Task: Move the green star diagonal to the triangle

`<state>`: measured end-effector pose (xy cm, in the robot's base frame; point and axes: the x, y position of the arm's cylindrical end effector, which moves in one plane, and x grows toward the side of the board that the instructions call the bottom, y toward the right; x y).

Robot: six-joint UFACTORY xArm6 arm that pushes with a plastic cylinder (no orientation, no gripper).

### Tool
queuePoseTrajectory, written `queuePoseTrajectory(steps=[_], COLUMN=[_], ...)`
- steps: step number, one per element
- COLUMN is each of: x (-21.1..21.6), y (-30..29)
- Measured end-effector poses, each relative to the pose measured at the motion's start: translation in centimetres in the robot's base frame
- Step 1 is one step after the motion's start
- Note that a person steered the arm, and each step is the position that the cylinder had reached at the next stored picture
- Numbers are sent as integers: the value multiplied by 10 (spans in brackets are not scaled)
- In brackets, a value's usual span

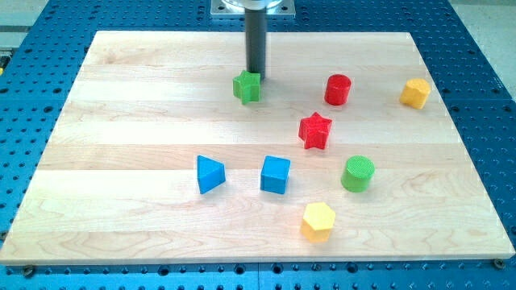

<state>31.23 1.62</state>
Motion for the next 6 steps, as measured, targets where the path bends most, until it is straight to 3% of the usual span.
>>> queuePoseTrajectory(steps=[1,2,4,5,6], x=[19,72,14,56,134], y=[16,-61,-92,-135,-154])
